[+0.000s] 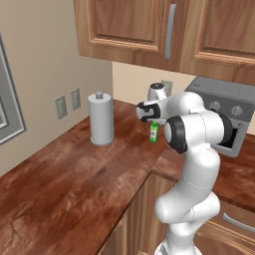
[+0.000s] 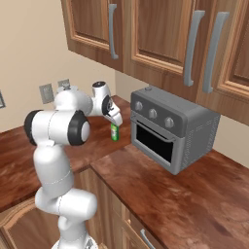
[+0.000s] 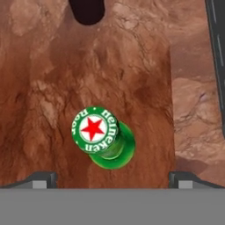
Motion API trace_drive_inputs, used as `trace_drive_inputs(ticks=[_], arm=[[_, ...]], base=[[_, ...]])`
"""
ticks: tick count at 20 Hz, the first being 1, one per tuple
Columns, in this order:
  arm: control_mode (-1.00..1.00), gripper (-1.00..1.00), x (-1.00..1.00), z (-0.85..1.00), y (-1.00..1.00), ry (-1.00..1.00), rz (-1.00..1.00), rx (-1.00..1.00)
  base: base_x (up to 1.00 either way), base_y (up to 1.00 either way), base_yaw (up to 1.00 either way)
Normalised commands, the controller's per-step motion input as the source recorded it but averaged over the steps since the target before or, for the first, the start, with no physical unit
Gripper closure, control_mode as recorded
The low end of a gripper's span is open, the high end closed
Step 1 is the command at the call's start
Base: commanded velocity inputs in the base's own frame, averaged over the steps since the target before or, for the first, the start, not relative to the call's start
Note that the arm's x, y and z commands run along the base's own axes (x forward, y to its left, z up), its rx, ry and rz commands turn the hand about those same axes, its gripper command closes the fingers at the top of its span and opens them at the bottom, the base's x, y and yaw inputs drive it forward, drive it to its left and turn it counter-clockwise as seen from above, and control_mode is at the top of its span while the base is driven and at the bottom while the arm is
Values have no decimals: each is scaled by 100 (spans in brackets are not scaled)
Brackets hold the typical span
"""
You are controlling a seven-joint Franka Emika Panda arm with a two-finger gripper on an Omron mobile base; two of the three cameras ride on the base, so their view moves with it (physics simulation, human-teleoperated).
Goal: Place the drinks on the dining counter in a tight cluster.
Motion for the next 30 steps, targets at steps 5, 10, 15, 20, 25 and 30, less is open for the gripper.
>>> trace_drive_inputs(ticks=[5, 10, 15, 20, 25, 30], arm=[[-100, -100, 16, 0, 0, 0, 0, 0], [-100, -100, 20, 0, 0, 0, 0, -1], [-100, -100, 1, 0, 0, 0, -5, -3], [-100, -100, 0, 0, 0, 0, -7, -1], [-100, -100, 0, 0, 0, 0, -5, 0], [-100, -100, 0, 0, 0, 0, -5, 0]], base=[[0, 0, 0], [0, 0, 0], [0, 0, 0], [0, 0, 0], [0, 0, 0], [0, 0, 0]])
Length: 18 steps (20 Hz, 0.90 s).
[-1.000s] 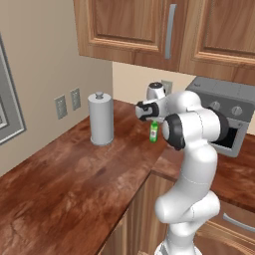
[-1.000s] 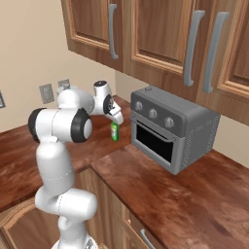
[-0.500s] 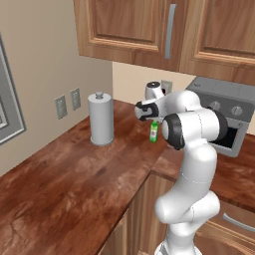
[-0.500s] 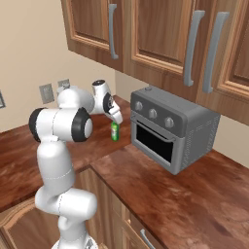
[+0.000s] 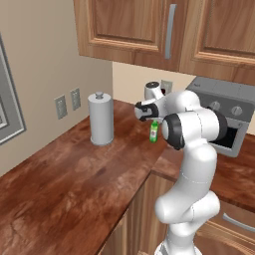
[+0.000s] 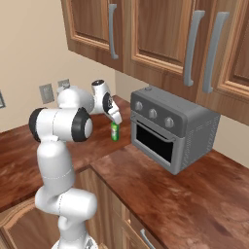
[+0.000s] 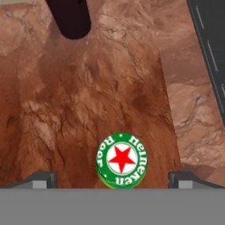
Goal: Place the drinks on the dining counter in a tight cluster.
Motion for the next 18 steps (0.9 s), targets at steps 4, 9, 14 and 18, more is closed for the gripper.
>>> trace_drive_inputs(ticks=[4, 9, 14, 18], arm=[[-100, -100, 0, 0, 0, 0, -4, -1], [-100, -100, 6, 2, 0, 0, -1, -3], [-100, -100, 23, 0, 0, 0, 0, -3], [-100, -100, 17, 0, 0, 0, 0, 0]], base=[[0, 0, 0], [0, 0, 0], [0, 0, 0], [0, 0, 0]])
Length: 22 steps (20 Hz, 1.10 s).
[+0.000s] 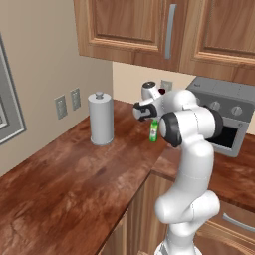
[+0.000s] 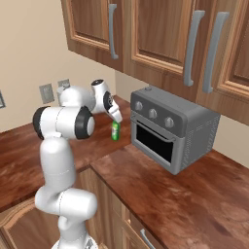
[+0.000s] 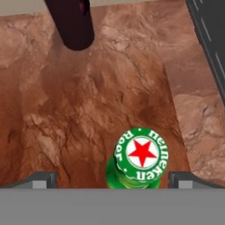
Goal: Place the drinks on the dining counter in a tight cluster.
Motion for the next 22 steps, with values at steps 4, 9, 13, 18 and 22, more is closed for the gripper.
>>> trace_drive_inputs(ticks=[4, 9, 13, 18, 22], arm=[[-100, -100, -8, 0, 0, 0, 0, 0], [-100, -100, -26, 0, 0, 0, 0, 0], [-100, -100, -21, 0, 0, 0, 0, 0], [-100, -100, -6, 0, 0, 0, 0, 0], [-100, -100, 0, 0, 0, 0, 0, 0]], base=[[0, 0, 0], [0, 0, 0], [0, 0, 0], [0, 0, 0], [0, 0, 0]])
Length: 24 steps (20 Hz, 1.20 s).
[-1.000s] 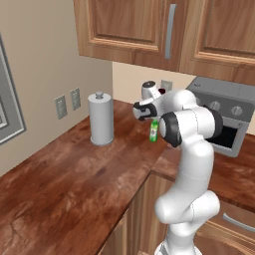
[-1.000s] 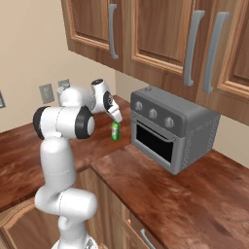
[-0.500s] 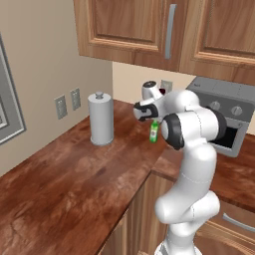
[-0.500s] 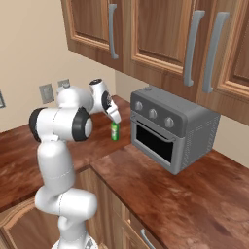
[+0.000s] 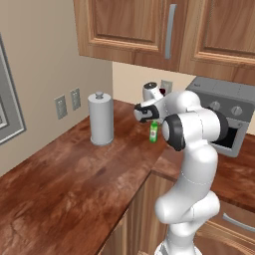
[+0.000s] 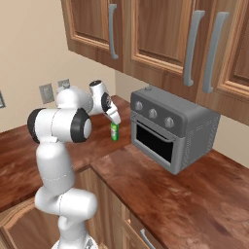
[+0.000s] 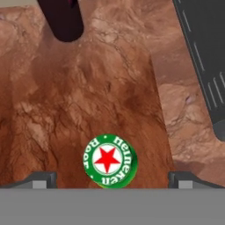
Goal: Place the drinks on the dining counter in a tight cluster.
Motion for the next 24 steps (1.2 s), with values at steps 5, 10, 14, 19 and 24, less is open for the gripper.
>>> trace_drive_inputs(ticks=[5, 10, 14, 19, 24], arm=[[-100, -100, 0, 0, -2, 0, 0, 0], [-100, -100, 1, 0, -1, 0, 0, 0], [-100, -100, 5, 0, -1, 0, 0, -1], [-100, -100, 1, 0, 0, 0, -1, 0], [-100, -100, 1, 0, 0, -1, -8, -6]], base=[[0, 0, 0], [0, 0, 0], [0, 0, 0], [0, 0, 0], [0, 0, 0]])
